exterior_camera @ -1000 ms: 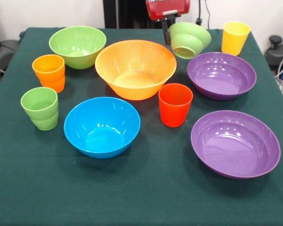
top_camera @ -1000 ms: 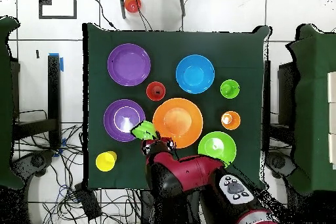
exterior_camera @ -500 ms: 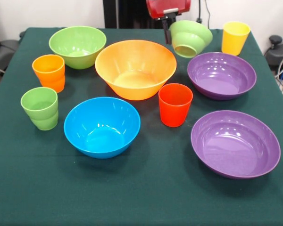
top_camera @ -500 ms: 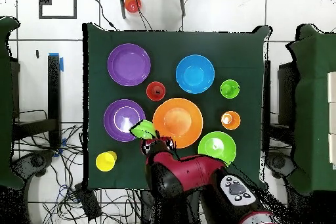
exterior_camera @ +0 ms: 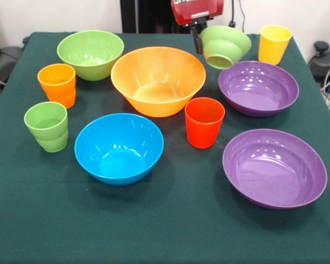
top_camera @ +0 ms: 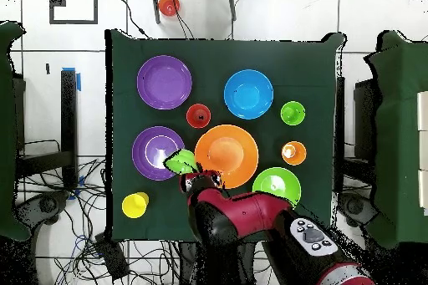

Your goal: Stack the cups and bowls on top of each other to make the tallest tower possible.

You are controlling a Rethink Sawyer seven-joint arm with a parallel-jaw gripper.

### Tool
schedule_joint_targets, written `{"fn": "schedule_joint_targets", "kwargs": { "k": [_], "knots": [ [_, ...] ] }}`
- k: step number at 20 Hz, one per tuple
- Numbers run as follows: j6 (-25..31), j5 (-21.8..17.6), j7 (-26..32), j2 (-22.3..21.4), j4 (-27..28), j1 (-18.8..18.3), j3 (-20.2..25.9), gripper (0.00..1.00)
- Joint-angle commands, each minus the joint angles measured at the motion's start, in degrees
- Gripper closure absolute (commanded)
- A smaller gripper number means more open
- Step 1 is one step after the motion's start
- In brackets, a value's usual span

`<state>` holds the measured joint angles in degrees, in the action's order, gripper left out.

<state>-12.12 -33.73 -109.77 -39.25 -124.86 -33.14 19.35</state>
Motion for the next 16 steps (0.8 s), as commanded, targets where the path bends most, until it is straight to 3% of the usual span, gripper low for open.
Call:
{"fn": "schedule_joint_targets", "kwargs": {
  "k": [1,5,8,16],
  "knots": [
    [10.2,-0.1,-1.9,2.9,5.4,-2.1,8.6,1.0],
    [17.6,2.0,0.8,0.4,6.3,-0.6,9.1,1.0],
    [28.8,4.2,4.9,0.2,9.5,0.7,8.9,1.0],
    [48.7,2.9,11.2,4.0,19.3,1.2,7.7,1.0]
  ]
}}
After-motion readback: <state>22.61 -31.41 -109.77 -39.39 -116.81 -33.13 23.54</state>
